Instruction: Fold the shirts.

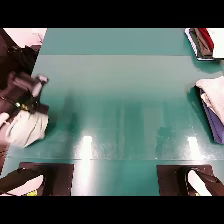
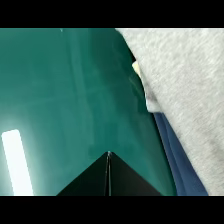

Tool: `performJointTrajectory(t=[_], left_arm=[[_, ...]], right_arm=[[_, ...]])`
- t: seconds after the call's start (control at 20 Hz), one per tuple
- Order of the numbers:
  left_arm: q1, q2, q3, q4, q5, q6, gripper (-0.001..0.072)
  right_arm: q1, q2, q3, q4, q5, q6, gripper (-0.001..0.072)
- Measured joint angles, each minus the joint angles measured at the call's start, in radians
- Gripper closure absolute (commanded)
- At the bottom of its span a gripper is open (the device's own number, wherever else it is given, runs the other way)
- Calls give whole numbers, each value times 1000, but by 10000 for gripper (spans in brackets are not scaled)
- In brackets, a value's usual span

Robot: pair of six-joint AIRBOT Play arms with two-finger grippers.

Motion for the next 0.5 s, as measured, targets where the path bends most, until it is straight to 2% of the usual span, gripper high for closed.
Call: performJointTrajectory(t=[0.15,0.3,0.5], left_arm=[[-62,1,285,-113,8,65,676],[-155,1,540,-342,69,194,676],[-276,-5,709,-621,182,337,675]], right_arm=[[0,0,69,0,-21,0,697],[0,0,149,0,-40,0,697],[0,0,232,1,-50,0,697]])
